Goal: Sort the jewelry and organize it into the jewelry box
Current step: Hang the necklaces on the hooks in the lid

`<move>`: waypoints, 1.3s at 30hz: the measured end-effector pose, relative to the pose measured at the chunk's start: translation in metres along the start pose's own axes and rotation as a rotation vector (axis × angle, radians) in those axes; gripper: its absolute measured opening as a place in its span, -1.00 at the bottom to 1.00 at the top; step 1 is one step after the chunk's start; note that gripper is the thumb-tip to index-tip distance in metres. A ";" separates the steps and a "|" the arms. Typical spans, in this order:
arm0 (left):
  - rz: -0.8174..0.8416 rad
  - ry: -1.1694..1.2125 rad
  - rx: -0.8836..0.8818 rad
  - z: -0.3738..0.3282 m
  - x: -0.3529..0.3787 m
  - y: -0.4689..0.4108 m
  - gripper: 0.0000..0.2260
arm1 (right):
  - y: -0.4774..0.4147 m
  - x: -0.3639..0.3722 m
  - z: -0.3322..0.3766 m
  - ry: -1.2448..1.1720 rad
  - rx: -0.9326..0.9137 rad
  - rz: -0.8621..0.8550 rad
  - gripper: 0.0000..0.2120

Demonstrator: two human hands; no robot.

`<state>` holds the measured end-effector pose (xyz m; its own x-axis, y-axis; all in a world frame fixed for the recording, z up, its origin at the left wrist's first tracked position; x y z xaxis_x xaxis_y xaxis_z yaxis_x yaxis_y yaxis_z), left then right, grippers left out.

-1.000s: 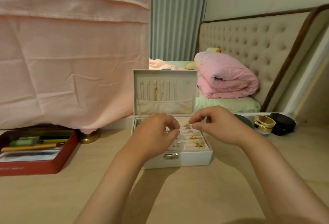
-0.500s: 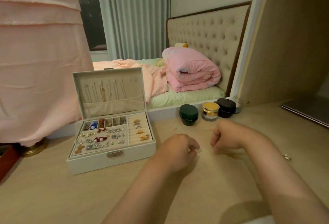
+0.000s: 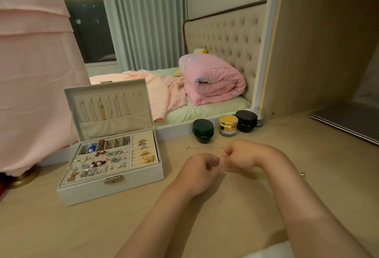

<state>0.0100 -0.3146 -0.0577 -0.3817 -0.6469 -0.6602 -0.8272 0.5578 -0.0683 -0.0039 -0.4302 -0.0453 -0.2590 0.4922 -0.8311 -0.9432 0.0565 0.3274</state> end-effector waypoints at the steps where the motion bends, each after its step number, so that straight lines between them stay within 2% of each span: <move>1: -0.010 0.121 -0.025 0.003 -0.004 0.002 -0.77 | 0.003 -0.004 0.007 -0.059 -0.042 -0.011 -0.95; 4: -0.009 0.423 -0.065 0.004 -0.015 0.013 -0.74 | 0.013 -0.011 0.031 -0.208 -0.166 0.018 -0.87; 7: -0.030 0.569 -0.058 0.001 -0.034 0.027 -0.76 | 0.024 -0.014 0.056 -0.347 -0.278 0.049 -0.83; 10: -0.049 0.669 -0.036 -0.005 -0.056 0.042 -0.78 | 0.032 -0.022 0.078 -0.431 -0.365 -0.016 -0.86; 14: -0.104 0.724 0.010 -0.009 -0.090 0.063 -0.86 | 0.047 -0.025 0.112 -0.517 -0.450 -0.070 -0.91; 22: -0.228 0.610 0.058 -0.001 -0.152 0.104 -0.91 | 0.061 -0.008 0.164 -0.651 -0.514 -0.091 -0.90; 27: -0.244 0.572 -0.034 0.027 -0.183 0.125 -0.86 | 0.059 0.022 0.201 -0.663 -0.547 -0.026 -0.86; 35: -0.209 0.842 -0.028 0.047 -0.206 0.148 -0.82 | 0.051 0.054 0.241 -0.759 -0.552 0.115 -0.87; 39: -0.204 0.837 0.004 0.047 -0.222 0.152 -0.70 | 0.059 0.057 0.246 -0.624 -0.544 0.191 -0.83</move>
<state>-0.0119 -0.0620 0.0434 -0.4056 -0.9042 0.1341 -0.9118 0.3899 -0.1290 -0.0230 -0.1850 0.0375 -0.4124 0.8487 -0.3311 -0.9050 -0.4234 0.0419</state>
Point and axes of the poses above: each hand's wrist, its own y-axis away from the middle knuckle, its own x-axis out of the palm, z = x × y, the point moved 10 cm from there along -y, towards the middle knuckle, and after that the axes turned 3 degrees about y, right-handed, at the moved point
